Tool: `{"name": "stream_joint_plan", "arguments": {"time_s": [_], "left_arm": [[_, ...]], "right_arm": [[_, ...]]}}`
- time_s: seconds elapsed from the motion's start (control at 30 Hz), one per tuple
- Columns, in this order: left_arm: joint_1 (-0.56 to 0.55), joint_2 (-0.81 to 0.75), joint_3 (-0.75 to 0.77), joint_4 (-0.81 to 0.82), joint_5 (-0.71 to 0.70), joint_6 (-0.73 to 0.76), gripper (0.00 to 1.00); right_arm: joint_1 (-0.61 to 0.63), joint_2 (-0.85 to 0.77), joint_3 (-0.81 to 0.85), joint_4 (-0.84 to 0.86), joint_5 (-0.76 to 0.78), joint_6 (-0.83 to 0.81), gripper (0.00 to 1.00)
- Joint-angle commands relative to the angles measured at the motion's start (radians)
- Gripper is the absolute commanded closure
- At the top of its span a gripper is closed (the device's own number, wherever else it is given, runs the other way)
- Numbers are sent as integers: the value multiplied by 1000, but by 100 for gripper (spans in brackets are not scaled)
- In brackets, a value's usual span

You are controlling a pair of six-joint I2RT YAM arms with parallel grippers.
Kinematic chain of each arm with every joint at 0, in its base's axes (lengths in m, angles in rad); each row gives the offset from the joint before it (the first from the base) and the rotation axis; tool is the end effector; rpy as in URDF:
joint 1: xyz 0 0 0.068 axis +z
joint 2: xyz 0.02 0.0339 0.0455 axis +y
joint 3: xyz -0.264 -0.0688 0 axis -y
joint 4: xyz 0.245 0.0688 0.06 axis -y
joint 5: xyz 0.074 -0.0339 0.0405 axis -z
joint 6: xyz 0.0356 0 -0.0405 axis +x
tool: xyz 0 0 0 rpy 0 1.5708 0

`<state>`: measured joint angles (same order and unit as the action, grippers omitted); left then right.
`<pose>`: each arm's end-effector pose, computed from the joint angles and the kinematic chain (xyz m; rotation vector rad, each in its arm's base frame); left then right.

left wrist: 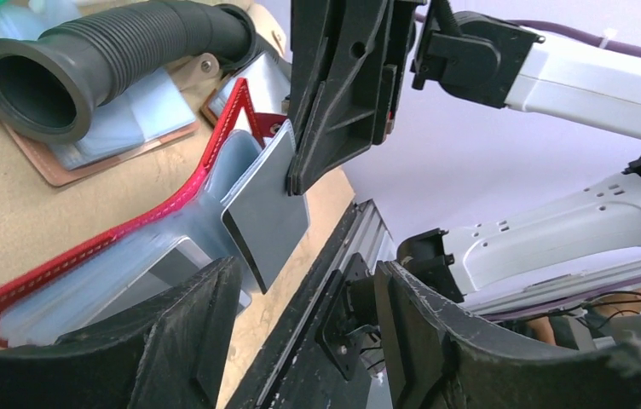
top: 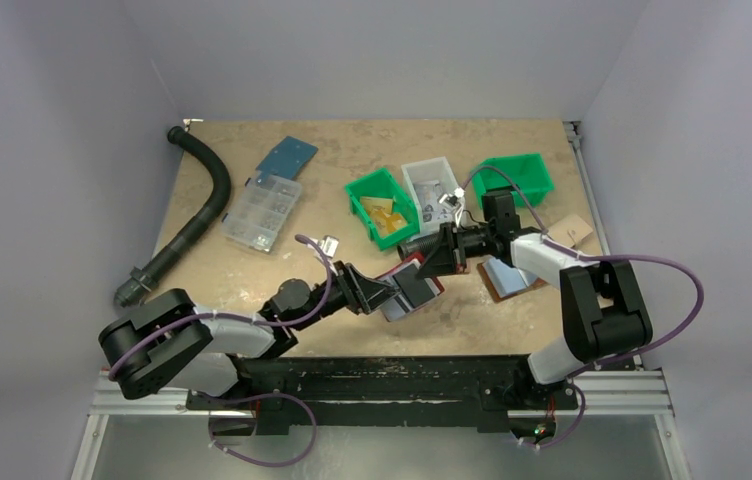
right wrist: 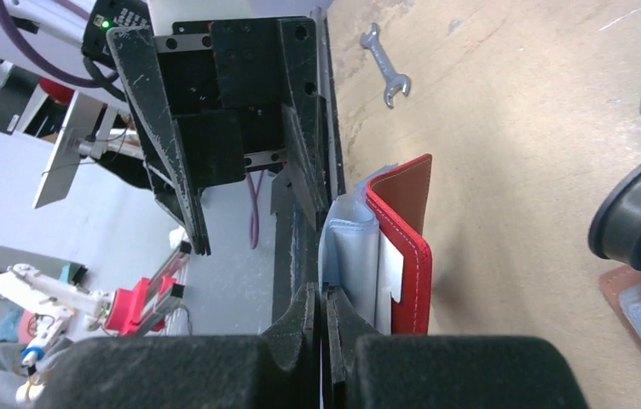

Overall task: Take the credit cards out of the card holder
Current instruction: Remove the credit card from the card holder.

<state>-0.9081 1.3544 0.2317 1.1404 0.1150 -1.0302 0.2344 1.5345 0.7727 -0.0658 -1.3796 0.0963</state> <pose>0.1401 -0.1861 0.1785 -0.0045 1.7983 -1.5649 0.2679 0.0999 0.1922 -0.7921 1.9825 1.7843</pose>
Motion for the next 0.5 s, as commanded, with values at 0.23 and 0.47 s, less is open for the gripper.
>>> {"name": "stream_joint_plan", "arguments": {"time_s": [0.23,0.47], "left_arm": [[-37,-30,-80,213,-186,43,31],[-38,56,-102,381,-126,18,14]], "right_arm": [[-17,-39,-29,138,-142,68,100],[-23,-30,-34,177,-152,101,100]]}}
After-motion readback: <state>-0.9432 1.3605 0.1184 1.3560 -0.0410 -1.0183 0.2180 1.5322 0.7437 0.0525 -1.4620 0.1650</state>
